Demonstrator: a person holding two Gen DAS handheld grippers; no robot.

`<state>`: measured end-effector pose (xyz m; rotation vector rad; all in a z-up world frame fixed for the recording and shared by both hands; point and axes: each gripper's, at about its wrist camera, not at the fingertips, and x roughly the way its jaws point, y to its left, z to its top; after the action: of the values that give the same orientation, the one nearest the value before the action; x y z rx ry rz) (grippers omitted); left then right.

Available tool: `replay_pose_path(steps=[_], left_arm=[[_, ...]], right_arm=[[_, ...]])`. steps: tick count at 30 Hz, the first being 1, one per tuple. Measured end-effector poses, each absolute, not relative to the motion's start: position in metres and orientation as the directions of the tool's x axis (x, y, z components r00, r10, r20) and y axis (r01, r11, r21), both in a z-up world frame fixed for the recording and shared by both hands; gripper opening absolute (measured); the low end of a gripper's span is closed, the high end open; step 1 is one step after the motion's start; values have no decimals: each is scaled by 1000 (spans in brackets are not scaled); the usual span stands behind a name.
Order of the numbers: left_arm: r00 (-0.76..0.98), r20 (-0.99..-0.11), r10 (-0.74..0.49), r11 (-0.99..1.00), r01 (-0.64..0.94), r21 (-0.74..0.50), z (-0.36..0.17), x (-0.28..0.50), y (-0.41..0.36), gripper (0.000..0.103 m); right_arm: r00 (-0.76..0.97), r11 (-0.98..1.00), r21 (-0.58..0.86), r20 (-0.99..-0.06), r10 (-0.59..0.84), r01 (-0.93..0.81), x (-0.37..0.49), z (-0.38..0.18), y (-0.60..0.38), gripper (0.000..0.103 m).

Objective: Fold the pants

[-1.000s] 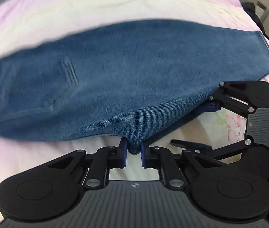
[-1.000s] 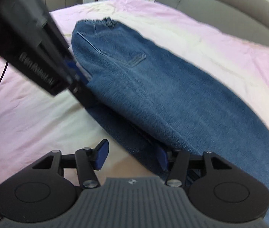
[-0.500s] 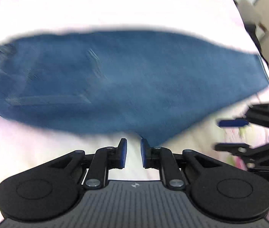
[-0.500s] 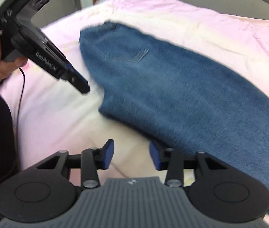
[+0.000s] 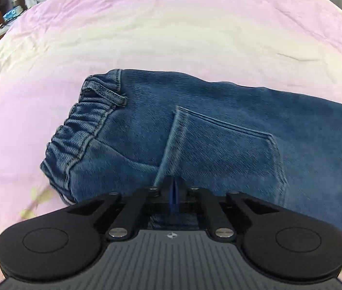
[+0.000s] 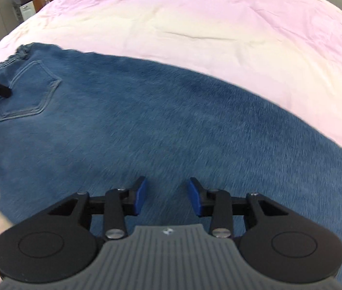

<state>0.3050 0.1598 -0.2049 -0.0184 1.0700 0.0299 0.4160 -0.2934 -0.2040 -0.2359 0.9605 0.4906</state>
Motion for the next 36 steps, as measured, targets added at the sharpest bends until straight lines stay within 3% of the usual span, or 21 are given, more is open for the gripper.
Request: replay_pose_path(steps=[7, 11, 18, 25, 28, 30, 34, 36], left_arm=[[465, -884, 36, 995, -94, -9, -218, 332, 164, 7], [469, -878, 97, 995, -79, 68, -203, 328, 149, 6], [574, -818, 38, 999, 5, 50, -154, 284, 104, 32], [614, -788, -54, 995, 103, 12, -127, 265, 20, 36], [596, -798, -86, 989, 147, 4, -127, 260, -19, 35], [588, -799, -127, 978, 206, -4, -126, 254, -51, 27], [576, -791, -205, 944, 329, -5, -131, 247, -112, 23], [550, -800, -239, 925, 380, -14, -137, 247, -142, 13]], right_arm=[[463, 890, 48, -840, 282, -454, 451, -216, -287, 35], [470, 894, 60, -834, 289, -444, 445, -206, -291, 34], [507, 918, 156, -794, 336, -364, 406, -176, -347, 41], [576, 966, 149, -780, 245, -210, 370, -145, -440, 43], [608, 977, 168, -765, 213, -131, 359, -138, -488, 43], [617, 985, 154, -770, 165, -71, 355, -135, -520, 43], [597, 980, 196, -788, 149, 15, 350, -135, -581, 43], [587, 975, 213, -798, 139, 58, 349, -135, -615, 43]])
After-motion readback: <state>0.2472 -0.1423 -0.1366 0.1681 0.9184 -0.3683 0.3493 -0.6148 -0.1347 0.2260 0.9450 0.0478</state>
